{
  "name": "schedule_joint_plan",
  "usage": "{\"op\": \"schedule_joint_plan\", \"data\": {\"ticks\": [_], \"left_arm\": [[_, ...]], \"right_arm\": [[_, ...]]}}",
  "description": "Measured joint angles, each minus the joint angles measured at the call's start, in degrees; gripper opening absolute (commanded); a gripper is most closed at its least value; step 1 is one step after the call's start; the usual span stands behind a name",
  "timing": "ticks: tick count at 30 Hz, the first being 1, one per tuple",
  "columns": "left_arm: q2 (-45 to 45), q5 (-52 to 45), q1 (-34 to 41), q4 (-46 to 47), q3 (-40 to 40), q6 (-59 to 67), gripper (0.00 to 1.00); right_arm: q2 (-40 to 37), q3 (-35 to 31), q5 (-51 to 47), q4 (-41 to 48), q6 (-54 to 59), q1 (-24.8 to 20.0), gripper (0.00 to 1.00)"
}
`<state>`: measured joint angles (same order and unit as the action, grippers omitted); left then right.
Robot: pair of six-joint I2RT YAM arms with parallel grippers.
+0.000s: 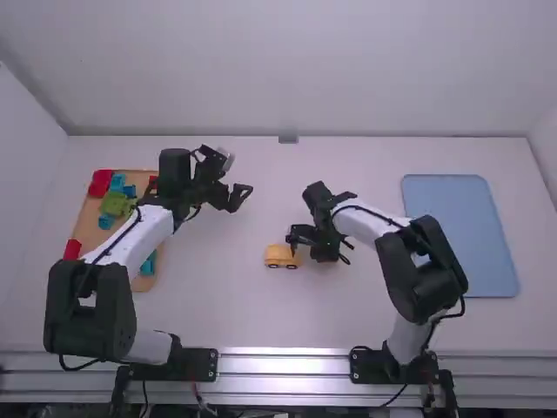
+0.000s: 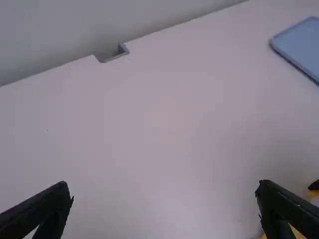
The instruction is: Assemble lego blocks to make yellow taxi
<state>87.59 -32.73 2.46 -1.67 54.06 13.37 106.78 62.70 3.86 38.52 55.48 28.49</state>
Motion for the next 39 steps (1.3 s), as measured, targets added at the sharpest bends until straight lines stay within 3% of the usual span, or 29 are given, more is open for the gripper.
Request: {"op": "schedule_joint_plan", "data": {"ticks": [9,15,18,22,29,34,39], "left_arm": [[0.0,0.0,0.0,1.0,0.0,1.1,0.99],[0.0,0.0,0.0,1.5,0.0,1.0,0.99],[0.0,0.0,0.0,2.5,0.0,1.1,0.99],[0.0,-5.1,0.0,5.2,0.0,7.6,0.99],[0.0,-18.8,0.0,15.5,0.0,29.2,0.99],[1.0,-29.1,0.0,19.2,0.0,44.4,0.99],[5.4,-34.8,1.0,19.2,0.0,53.9,0.99]], "right_arm": [[-1.6,0.0,-1.6,-1.0,-2.4,0.0,0.99],[-14.9,-0.2,4.1,-0.8,-2.1,-0.5,0.99],[-22.9,-1.7,9.1,-3.0,-0.5,-2.6,0.99],[-30.1,-10.7,20.6,-14.8,1.5,-10.0,0.99],[-26.1,-25.1,36.0,-25.7,3.7,-20.5,0.99],[-20.2,-28.4,45.3,-31.8,8.5,-26.8,0.99],[-13.1,-29.3,49.9,-36.2,12.9,-30.0,0.99]]}}
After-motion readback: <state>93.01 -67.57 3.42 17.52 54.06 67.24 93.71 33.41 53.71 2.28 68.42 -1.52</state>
